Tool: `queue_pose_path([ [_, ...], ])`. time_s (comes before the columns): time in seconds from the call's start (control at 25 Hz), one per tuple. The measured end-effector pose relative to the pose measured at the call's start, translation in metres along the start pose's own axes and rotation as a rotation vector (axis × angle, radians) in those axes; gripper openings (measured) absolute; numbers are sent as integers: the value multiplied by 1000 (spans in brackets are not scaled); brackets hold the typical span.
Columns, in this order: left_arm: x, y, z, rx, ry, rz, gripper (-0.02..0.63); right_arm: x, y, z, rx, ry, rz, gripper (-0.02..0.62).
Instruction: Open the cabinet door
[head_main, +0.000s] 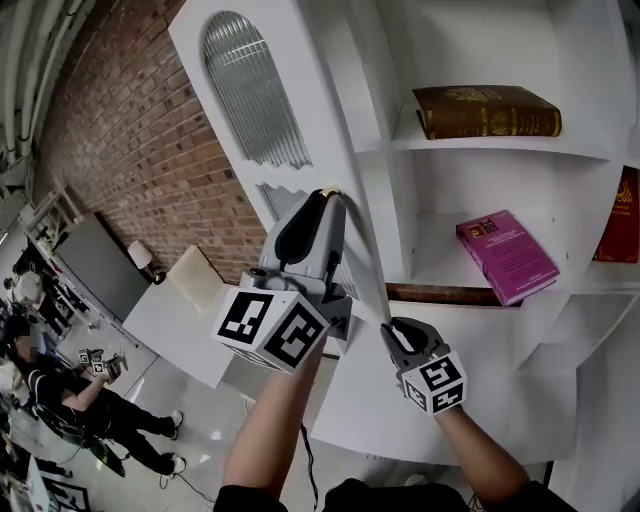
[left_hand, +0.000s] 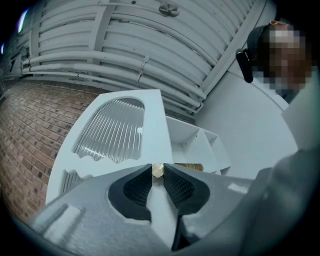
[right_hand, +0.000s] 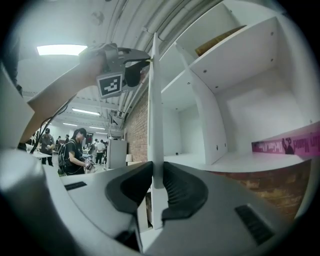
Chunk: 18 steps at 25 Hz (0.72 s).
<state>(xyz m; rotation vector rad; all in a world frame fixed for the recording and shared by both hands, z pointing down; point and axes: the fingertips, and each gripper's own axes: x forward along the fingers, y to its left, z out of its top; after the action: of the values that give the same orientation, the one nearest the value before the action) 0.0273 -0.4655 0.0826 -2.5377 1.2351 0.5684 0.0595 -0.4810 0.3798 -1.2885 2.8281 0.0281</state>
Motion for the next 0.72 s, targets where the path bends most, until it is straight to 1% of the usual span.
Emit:
queue_pose_path([
  [0.16, -15, 2, 6, -39, -7, -47, 80, -4, 18, -1, 8, 8, -14, 64],
  [0.32, -28, 4, 14, -61, -11, -93, 80, -6, 34, 0, 25, -4, -60, 64],
  [0.56, -56, 12, 28, -103, -3, -148, 81, -9, 69, 0, 27, 16, -108, 63],
  [0.72, -74, 16, 37, -73, -7, -178, 81, -9, 91, 0, 29, 22, -143, 64],
])
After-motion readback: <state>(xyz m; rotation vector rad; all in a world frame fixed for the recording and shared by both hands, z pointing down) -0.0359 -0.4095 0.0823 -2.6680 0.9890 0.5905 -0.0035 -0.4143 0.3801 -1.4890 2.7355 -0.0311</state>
